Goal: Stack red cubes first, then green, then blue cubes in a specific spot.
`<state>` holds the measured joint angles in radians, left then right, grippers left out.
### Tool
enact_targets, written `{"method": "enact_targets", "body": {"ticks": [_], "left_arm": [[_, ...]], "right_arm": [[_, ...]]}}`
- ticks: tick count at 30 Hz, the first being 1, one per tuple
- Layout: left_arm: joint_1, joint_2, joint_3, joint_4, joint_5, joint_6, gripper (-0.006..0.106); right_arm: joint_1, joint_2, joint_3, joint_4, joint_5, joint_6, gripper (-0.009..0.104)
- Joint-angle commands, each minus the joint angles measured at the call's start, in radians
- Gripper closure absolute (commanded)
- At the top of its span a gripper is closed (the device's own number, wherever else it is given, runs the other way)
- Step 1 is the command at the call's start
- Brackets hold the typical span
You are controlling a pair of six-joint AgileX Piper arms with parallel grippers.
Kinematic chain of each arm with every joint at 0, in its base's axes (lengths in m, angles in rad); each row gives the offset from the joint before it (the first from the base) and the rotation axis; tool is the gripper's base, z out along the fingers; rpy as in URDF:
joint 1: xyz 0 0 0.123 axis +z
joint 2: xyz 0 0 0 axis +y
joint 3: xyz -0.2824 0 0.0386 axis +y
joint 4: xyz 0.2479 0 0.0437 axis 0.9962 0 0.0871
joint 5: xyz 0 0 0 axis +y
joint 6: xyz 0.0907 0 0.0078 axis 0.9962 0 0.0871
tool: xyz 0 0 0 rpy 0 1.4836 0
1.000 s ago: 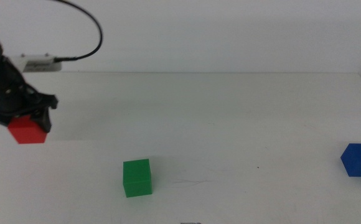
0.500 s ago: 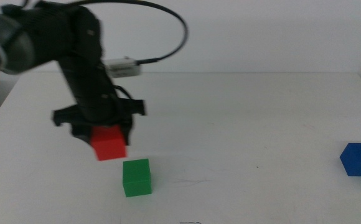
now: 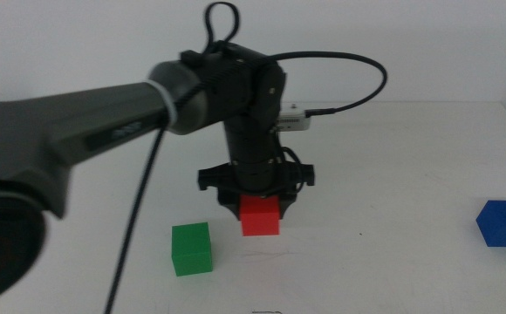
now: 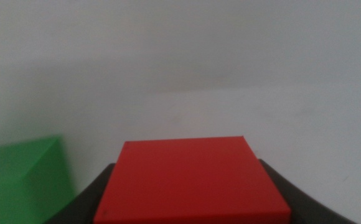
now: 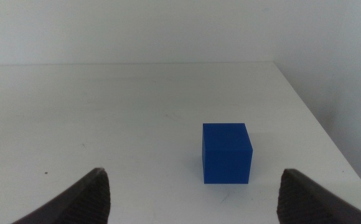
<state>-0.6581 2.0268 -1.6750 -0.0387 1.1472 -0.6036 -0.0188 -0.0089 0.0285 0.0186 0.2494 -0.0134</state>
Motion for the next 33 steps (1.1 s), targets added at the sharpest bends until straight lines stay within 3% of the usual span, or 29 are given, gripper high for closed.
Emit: {"method": "enact_targets", "body": {"ticks": [1, 33], "left_arm": [[-0.016, -0.008, -0.086, -0.001, 0.009, -0.012, 0.089], [-0.018, 0.151, -0.159, -0.032, -0.022, -0.015, 0.089]], "right_arm": [[-0.004, -0.023, -0.017, -0.010, -0.078, -0.012, 0.022], [-0.004, -0.023, -0.017, -0.010, -0.077, -0.011, 0.022]]}}
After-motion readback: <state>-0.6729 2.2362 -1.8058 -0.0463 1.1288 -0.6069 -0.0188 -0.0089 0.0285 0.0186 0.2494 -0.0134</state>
